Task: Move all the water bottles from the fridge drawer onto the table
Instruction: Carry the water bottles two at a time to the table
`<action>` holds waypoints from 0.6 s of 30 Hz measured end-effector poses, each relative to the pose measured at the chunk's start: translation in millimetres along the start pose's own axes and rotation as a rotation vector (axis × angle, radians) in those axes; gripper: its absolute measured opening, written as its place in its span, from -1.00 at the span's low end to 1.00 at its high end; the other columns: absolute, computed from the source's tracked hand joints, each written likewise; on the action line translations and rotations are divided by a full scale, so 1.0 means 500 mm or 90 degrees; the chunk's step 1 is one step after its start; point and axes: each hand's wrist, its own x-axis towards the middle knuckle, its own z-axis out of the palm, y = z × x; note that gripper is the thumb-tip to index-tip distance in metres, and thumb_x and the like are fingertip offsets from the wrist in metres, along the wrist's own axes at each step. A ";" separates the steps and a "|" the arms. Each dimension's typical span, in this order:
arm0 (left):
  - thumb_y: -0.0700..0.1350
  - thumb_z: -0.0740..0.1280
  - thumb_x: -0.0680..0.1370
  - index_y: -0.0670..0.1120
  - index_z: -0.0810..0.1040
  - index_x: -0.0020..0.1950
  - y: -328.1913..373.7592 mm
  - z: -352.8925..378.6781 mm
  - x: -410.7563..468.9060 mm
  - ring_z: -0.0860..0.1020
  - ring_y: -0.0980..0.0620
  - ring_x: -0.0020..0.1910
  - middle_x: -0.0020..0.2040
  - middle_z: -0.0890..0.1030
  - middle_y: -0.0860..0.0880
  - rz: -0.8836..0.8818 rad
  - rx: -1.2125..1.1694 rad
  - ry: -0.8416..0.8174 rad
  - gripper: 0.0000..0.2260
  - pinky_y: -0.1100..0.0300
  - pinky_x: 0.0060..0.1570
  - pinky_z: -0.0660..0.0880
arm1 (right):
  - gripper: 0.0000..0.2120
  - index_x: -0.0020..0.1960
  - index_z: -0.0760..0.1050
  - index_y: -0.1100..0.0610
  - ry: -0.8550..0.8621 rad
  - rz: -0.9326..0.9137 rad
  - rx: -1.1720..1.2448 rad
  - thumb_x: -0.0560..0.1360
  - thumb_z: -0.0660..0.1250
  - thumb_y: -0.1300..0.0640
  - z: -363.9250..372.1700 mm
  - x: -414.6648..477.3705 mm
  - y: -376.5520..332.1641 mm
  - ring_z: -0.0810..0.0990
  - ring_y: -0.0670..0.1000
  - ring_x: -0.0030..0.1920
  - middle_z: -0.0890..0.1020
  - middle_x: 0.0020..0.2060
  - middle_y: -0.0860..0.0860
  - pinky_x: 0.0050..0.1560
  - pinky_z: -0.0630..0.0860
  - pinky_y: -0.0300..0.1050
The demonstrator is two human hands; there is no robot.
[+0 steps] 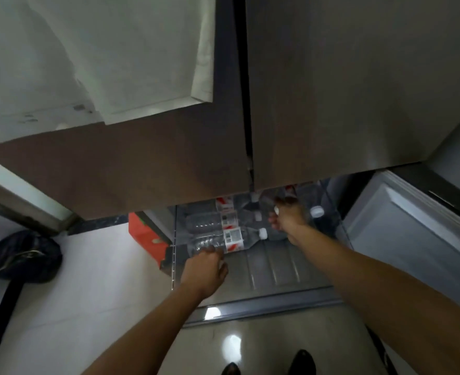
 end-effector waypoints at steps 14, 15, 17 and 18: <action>0.00 0.33 0.47 -0.02 0.40 0.36 0.120 0.096 0.185 0.21 -0.19 0.40 0.40 0.30 -0.14 0.080 0.251 -0.046 -0.55 -0.17 0.34 0.13 | -0.86 0.08 0.46 0.09 -0.081 -0.021 0.047 0.56 0.29 0.07 -0.063 0.039 0.024 0.46 0.00 -0.51 0.58 -0.43 0.10 -0.52 0.37 -0.20; 0.03 0.34 0.47 -0.01 0.43 0.34 0.125 0.099 0.177 0.19 -0.20 0.41 0.41 0.27 -0.16 0.091 0.270 -0.051 -0.56 -0.18 0.34 0.11 | -0.84 0.10 0.46 0.11 -0.082 -0.021 0.048 0.56 0.29 0.08 -0.063 0.037 0.023 0.47 0.00 -0.50 0.58 -0.42 0.10 -0.52 0.38 -0.19; 0.06 0.35 0.46 -0.01 0.48 0.30 0.131 0.097 0.162 0.17 -0.19 0.40 0.39 0.26 -0.17 0.109 0.283 -0.050 -0.58 -0.18 0.34 0.10 | -0.84 0.09 0.47 0.14 -0.075 -0.017 0.051 0.56 0.29 0.09 -0.062 0.032 0.016 0.48 0.00 -0.49 0.58 -0.41 0.11 -0.53 0.39 -0.20; 0.07 0.35 0.45 -0.01 0.49 0.29 0.131 0.093 0.154 0.19 -0.19 0.39 0.37 0.28 -0.16 0.118 0.278 -0.043 -0.58 -0.17 0.34 0.10 | -0.87 0.07 0.48 0.12 -0.068 -0.010 0.058 0.56 0.29 0.09 -0.059 0.029 0.013 0.50 -0.01 -0.48 0.59 -0.39 0.11 -0.52 0.41 -0.20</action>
